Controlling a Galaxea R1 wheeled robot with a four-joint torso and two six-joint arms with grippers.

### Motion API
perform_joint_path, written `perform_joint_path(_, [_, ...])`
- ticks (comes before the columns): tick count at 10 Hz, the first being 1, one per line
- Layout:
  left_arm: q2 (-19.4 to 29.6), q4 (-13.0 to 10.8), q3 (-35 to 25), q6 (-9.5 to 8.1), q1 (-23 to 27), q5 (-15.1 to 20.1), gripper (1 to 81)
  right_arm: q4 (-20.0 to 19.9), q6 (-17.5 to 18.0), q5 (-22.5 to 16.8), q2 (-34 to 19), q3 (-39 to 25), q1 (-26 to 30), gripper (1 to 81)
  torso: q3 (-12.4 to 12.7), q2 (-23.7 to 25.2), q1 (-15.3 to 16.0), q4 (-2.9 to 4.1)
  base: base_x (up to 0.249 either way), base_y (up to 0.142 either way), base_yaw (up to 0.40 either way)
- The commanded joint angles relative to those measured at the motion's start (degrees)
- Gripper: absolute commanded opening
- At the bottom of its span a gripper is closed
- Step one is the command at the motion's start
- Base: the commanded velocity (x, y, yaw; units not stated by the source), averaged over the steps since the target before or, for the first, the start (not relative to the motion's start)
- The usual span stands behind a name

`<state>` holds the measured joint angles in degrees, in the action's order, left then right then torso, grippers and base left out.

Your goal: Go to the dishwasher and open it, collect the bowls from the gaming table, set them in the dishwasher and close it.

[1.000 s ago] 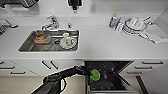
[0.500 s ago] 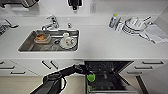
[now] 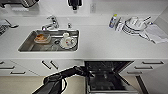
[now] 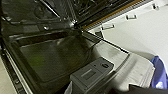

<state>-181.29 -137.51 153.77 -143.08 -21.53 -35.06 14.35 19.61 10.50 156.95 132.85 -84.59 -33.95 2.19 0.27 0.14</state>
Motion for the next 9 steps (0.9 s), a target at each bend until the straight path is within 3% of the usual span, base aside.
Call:
perform_joint_path(1, [1.01, -1.62, -2.6, 0.61, 4.26, -5.72, 81.1, 0.77, 0.25, -4.08, -1.27, -1.64, -0.01, 1.0, 0.0, 0.0, 0.0, 0.0, 0.0, 0.0, 0.0])
perform_joint_path(4, [13.36, -1.71, -15.03, 0.61, 1.62, -5.2, 81.1, 0.25, 0.34, -4.08, -6.78, -10.05, 2.27, 1.0, 0.0, 0.0, 0.0, 0.0, 0.0, 0.0, 0.0])
perform_joint_path(7, [27.84, -1.8, -30.31, 0.17, 0.39, -0.29, 81.1, -0.2, 0.6, -4.08, -9.69, -12.89, 3.06, 1.0, 0.0, 0.0, 0.0, 0.0, 0.0, 0.0, 0.0])
perform_joint_path(9, [35.9, -1.88, -36.26, 0.35, -4.53, 2.36, 81.1, -0.2, 2.01, -4.08, -11.55, -14.12, 4.2, 1.0, 0.0, 0.0, 0.0, 0.0, 0.0, 0.0, 0.0])
